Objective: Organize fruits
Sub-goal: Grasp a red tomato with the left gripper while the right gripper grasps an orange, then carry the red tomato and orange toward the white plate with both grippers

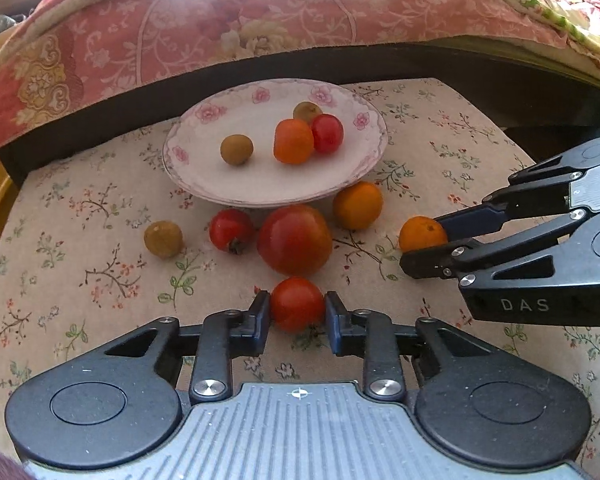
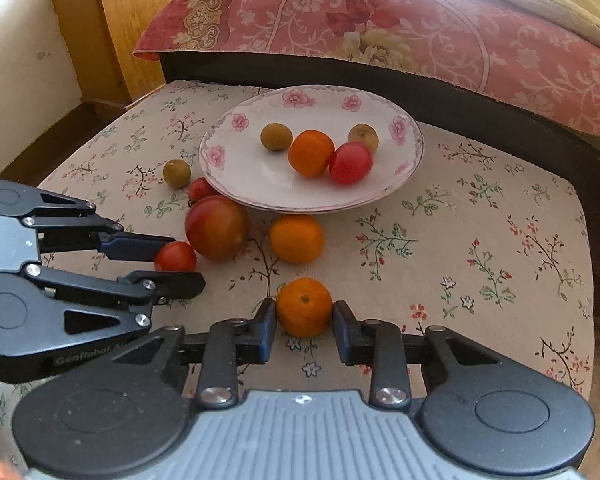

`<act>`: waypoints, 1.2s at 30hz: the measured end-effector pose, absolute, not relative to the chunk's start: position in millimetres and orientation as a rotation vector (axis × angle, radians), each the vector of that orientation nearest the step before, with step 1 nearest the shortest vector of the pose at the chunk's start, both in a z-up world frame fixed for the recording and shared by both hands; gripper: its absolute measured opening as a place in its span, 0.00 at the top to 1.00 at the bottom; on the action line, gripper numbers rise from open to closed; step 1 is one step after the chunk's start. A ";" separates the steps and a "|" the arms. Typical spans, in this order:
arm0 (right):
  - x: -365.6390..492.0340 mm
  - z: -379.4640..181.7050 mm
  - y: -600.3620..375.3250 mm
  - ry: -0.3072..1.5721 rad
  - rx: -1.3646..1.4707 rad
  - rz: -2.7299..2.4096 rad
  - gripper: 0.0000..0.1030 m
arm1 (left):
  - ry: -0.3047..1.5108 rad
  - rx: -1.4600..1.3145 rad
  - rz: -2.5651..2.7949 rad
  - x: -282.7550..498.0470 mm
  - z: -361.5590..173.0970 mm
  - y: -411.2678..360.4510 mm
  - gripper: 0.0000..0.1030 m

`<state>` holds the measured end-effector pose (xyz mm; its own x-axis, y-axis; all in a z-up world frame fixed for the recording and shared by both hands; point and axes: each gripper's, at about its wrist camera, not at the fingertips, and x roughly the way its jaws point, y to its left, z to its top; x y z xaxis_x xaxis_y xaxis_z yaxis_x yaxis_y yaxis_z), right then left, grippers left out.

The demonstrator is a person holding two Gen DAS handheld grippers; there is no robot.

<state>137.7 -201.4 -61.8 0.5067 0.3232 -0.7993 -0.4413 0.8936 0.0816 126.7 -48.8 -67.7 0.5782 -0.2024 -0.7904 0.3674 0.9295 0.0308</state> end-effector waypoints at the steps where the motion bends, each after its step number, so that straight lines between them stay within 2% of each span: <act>1: 136.0 -61.4 -201.5 0.934 -0.141 0.465 0.67 | 0.897 0.207 -0.337 124.0 -66.7 -49.0 0.65; 15: 70.0 -59.7 -194.3 0.948 -0.229 0.482 0.67 | 0.946 0.236 -0.351 65.0 -64.0 -52.2 0.64; 18: 68.1 -59.0 -195.3 0.945 -0.220 0.474 0.67 | 0.943 0.234 -0.356 63.2 -63.4 -52.0 0.59; 21: 68.8 -58.7 -198.9 0.948 -0.208 0.493 0.61 | 0.936 0.241 -0.350 63.4 -64.1 -51.0 0.52; 23: 68.8 -58.9 -200.0 0.950 -0.213 0.500 0.52 | 0.938 0.228 -0.357 64.1 -64.2 -48.7 0.46; 24: 68.9 -59.8 -201.5 0.953 -0.216 0.506 0.44 | 0.934 0.233 -0.359 63.6 -64.1 -48.4 0.44; 36: 75.7 -57.9 -211.5 0.938 -0.174 0.529 0.43 | 0.919 0.231 -0.384 62.6 -60.4 -49.3 0.42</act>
<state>75.7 -211.5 -57.9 0.4756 0.3560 -0.8044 -0.5037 0.8599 0.0827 62.6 -49.3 -60.4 0.5455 -0.2233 -0.8078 0.4181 0.9079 0.0313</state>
